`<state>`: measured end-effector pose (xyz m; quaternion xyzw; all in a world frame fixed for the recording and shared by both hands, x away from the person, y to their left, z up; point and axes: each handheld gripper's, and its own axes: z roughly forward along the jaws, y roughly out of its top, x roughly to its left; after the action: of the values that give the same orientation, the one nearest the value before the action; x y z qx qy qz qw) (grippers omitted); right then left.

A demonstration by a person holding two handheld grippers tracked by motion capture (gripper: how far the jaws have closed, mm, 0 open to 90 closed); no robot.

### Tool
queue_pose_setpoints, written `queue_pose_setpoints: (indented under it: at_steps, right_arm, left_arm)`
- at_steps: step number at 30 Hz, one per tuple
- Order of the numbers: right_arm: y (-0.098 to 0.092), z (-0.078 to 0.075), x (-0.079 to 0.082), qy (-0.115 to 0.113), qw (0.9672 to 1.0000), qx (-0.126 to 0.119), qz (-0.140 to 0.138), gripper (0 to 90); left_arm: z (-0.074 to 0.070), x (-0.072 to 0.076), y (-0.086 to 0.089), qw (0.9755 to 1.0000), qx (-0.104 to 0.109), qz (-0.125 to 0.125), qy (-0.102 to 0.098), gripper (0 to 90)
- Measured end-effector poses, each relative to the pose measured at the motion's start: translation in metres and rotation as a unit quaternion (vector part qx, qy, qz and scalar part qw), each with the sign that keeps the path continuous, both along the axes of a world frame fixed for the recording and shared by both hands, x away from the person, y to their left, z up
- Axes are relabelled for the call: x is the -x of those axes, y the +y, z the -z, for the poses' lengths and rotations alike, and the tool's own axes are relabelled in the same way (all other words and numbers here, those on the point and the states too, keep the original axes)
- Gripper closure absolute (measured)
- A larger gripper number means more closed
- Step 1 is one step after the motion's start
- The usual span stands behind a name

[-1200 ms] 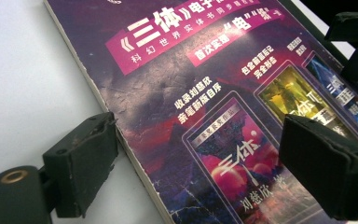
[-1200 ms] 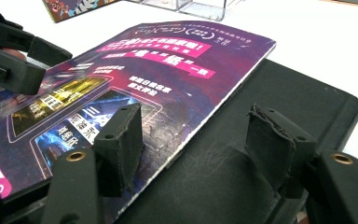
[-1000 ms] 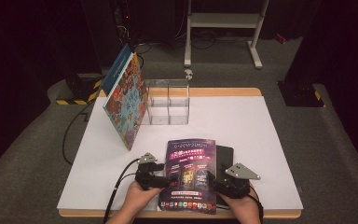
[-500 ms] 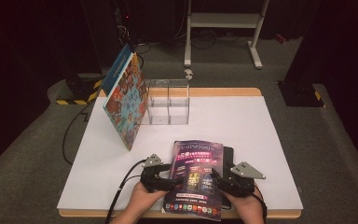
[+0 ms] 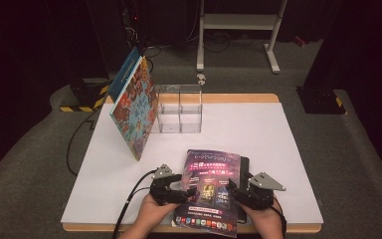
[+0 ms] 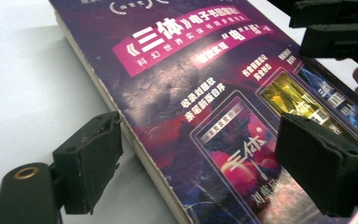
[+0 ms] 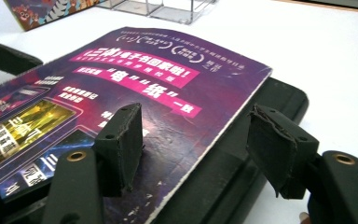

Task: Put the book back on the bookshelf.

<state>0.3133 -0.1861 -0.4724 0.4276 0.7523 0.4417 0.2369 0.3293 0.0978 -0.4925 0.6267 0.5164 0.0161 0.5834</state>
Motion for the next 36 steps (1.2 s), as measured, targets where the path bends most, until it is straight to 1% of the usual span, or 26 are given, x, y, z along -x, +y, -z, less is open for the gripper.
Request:
queue_pose_setpoints:
  at_steps: [3,5,6,7,8,11,13,14,17,19,22,25,26,30,31,34,35,36]
  right_arm:
    - [0.001,0.002,0.000,0.001,1.0000,0.003,-0.003,35.4]
    - [0.000,0.002,-0.001,0.004,1.0000,0.004,0.001,36.0]
    - [-0.001,0.003,-0.002,0.007,1.0000,0.000,0.003,36.0]
    - [-0.001,0.003,-0.002,0.008,1.0000,-0.002,0.003,36.0]
    - [-0.001,0.003,-0.002,0.009,1.0000,-0.002,0.004,36.1]
    - [-0.002,0.002,-0.002,0.008,0.9999,0.003,0.009,36.0]
    - [-0.002,0.002,-0.002,0.010,0.9999,0.000,0.011,35.8]
    - [-0.003,0.002,-0.002,0.010,0.9999,0.001,0.011,35.7]
    - [-0.006,0.002,-0.003,0.007,0.9997,0.005,0.021,36.3]
    - [-0.008,0.002,-0.003,0.007,0.9996,0.006,0.027,36.4]
    - [-0.009,0.002,-0.004,0.008,0.9996,0.005,0.027,36.3]
    - [-0.009,0.001,-0.004,0.006,0.9996,0.009,0.028,36.2]
    - [-0.009,0.001,-0.004,0.005,0.9995,0.009,0.030,36.2]
    - [-0.013,0.001,-0.004,0.005,0.9992,0.012,0.038,36.4]
    - [-0.013,0.001,-0.004,0.004,0.9991,0.012,0.040,36.4]
    - [-0.014,0.000,-0.004,0.003,0.9989,0.016,0.044,37.4]
    - [-0.015,-0.001,-0.004,0.002,0.9988,0.017,0.045,37.4]
    - [-0.015,-0.001,-0.004,0.002,0.9988,0.016,0.047,37.3]
  left_arm:
    - [0.001,0.000,0.000,1.0000,0.001,-0.001,0.001,13.4]
    - [0.000,0.001,0.000,1.0000,0.005,0.004,0.001,14.4]
    - [0.000,0.001,-0.001,1.0000,0.002,0.005,0.001,14.9]
    - [0.000,0.002,-0.003,1.0000,0.008,0.002,0.001,15.0]
    - [0.000,0.002,-0.003,1.0000,0.003,0.006,0.000,15.1]
    - [-0.002,0.003,-0.004,0.9999,0.002,0.010,0.002,15.4]
    - [-0.003,0.004,-0.007,0.9999,0.001,0.012,0.001,15.3]
    - [-0.004,0.004,-0.007,0.9999,-0.001,0.017,-0.001,15.5]
    - [-0.006,0.005,-0.010,0.9998,0.002,0.021,-0.004,16.6]
    - [-0.008,0.005,-0.011,0.9997,0.000,0.022,-0.008,16.7]
    - [-0.008,0.006,-0.015,0.9996,-0.011,0.023,-0.015,16.9]
    - [-0.009,0.007,-0.019,0.9995,-0.016,0.020,-0.020,17.0]
    - [-0.010,0.007,-0.019,0.9992,-0.024,0.023,-0.023,17.0]
    - [-0.012,0.007,-0.024,0.9991,-0.022,0.021,-0.029,17.0]
    - [-0.012,0.008,-0.025,0.9988,-0.028,0.025,-0.030,16.9]
    - [-0.013,0.008,-0.030,0.9988,-0.029,0.027,-0.029,16.4]
    - [-0.013,0.007,-0.031,0.9985,-0.032,0.032,-0.029,16.4]
    - [-0.014,0.007,-0.032,0.9988,-0.028,0.029,-0.030,16.4]
